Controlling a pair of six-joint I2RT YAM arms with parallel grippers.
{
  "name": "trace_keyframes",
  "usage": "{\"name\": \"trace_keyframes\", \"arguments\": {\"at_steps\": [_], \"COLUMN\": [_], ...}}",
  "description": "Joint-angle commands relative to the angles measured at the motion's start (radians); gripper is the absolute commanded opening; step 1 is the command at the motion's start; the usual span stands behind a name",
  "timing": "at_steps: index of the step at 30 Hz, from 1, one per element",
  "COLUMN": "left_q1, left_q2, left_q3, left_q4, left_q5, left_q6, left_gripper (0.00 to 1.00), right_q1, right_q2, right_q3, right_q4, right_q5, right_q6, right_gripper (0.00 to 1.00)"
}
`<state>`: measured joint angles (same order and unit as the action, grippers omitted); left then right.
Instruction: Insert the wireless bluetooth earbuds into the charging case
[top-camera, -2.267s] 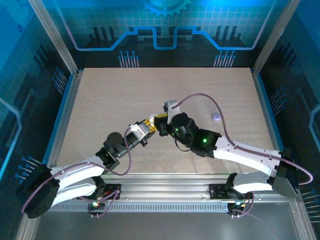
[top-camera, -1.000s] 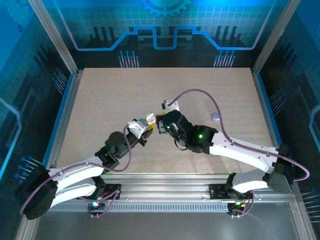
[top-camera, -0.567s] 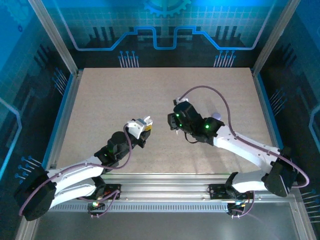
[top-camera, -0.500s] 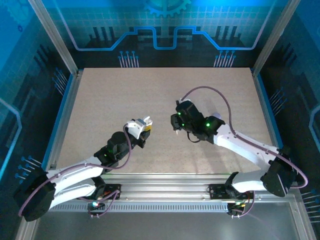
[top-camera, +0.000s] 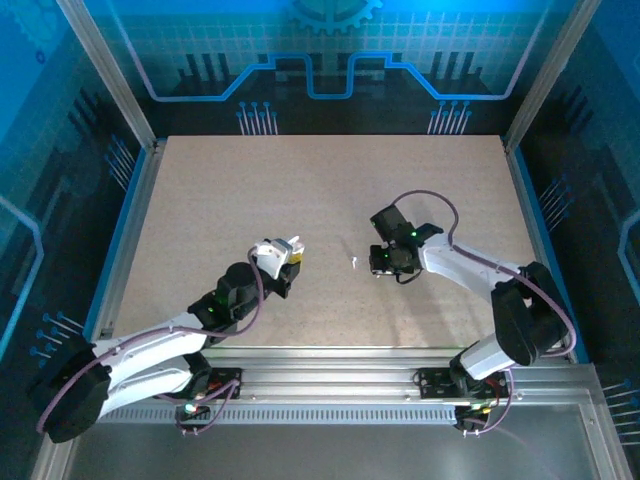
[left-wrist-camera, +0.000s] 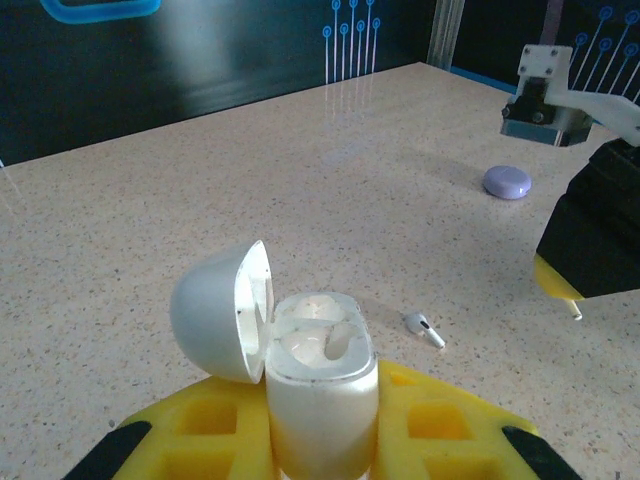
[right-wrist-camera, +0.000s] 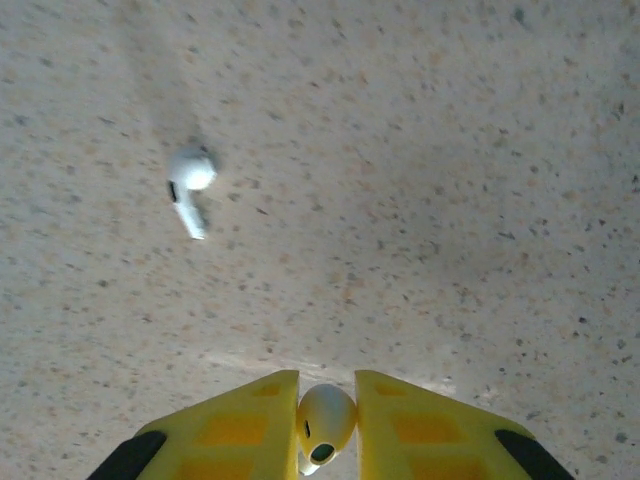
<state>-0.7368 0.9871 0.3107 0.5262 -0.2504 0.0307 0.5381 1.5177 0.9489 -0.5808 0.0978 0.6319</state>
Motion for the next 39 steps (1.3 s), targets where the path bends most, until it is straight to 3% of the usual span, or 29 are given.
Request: {"name": "trace_keyframes", "arguments": {"at_steps": [1,10,20,26,33,39], "left_q1": [-0.001,-0.001,0.000,0.000,0.004,0.013], "left_q2": [0.009,0.019,0.022,0.024,0.045,0.069], "left_q3": [0.044,0.053,0.055,0.064,0.091,0.104], "left_q4": [0.002,-0.014,-0.024,-0.035,-0.080,-0.084], "left_q5": [-0.009,-0.010,-0.022,-0.024,-0.049,-0.021], "left_q6": [-0.011,-0.018,-0.012,-0.018,-0.058,-0.100], "left_gripper": [0.11,0.11,0.11,0.11,0.11,0.11], "right_q1": [-0.027,-0.075,-0.072,-0.063,-0.060,-0.058], "right_q2": [0.039,0.228,0.301,0.188,0.133,0.162], "right_q3": [0.023,0.121,0.232,0.261,0.199,0.159], "right_q4": [-0.096,-0.251,-0.349,-0.373,-0.385,-0.351], "right_q5": [-0.051,-0.137,-0.097,-0.113,-0.160,-0.133], "right_q6": [-0.015,-0.121,-0.203,-0.055,0.255,0.345], "right_gripper": [0.20,0.23,0.31,0.45,0.44,0.42]}}
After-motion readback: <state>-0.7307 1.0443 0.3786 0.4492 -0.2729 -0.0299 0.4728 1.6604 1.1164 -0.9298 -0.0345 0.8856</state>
